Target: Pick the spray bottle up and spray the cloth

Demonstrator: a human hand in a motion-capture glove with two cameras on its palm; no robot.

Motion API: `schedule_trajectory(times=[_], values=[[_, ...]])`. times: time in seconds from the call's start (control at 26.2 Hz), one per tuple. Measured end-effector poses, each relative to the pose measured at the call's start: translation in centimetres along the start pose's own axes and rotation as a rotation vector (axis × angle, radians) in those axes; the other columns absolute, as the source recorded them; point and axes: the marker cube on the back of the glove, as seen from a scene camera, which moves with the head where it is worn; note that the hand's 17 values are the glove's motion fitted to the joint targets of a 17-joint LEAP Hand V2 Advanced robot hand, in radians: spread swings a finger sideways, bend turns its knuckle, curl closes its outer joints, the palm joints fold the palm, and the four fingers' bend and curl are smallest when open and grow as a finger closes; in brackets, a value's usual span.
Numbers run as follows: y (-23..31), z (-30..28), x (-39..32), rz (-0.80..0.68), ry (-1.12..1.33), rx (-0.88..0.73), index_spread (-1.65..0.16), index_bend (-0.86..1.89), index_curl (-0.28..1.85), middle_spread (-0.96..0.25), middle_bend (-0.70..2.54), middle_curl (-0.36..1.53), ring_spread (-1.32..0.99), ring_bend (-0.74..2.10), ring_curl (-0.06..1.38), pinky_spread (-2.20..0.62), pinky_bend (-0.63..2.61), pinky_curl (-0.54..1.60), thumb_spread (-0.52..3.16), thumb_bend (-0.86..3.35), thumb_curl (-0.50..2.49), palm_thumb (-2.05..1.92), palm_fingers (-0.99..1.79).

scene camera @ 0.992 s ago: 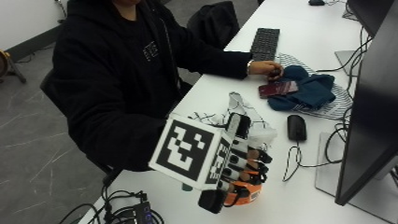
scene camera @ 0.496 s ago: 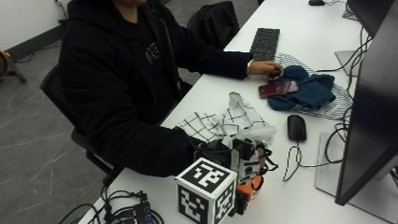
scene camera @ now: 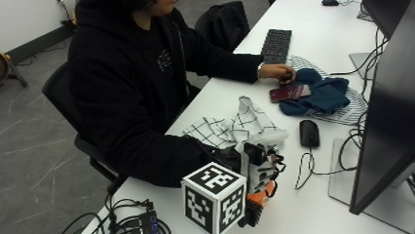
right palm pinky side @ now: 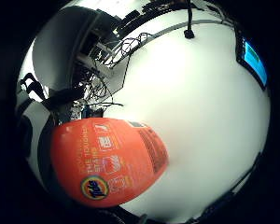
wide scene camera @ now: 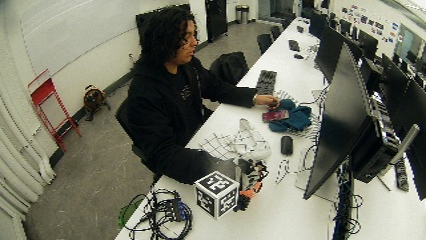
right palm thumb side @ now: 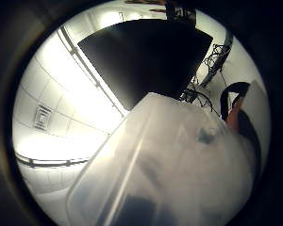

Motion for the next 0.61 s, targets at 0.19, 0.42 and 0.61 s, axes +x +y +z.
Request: schedule_trajectory(times=[0.19,0.42,0.61], values=[[0.4,-0.2,-0.2,-0.003,-0.008,-0.044,-0.28,0.39,0.48,-0.21,0.62,0.53,-0.25,0.64,0.46,-0.32,0.39,0.38,0.55,-0.02,0.59,0.88,1.45],[3.2,0.3,-2.1,-0.091,0.065,-0.351,-0.27,0.40,0.50,-0.21,0.65,0.55,-0.24,0.65,0.47,-0.32,0.41,0.39,0.53,-0.02,0.63,0.89,1.42],[7.0,1.1,-6.4,-0.145,0.395,-0.673,-0.27,0.40,0.51,-0.20,0.66,0.55,-0.24,0.66,0.47,-0.32,0.42,0.39,0.54,-0.03,0.65,0.88,1.40]])
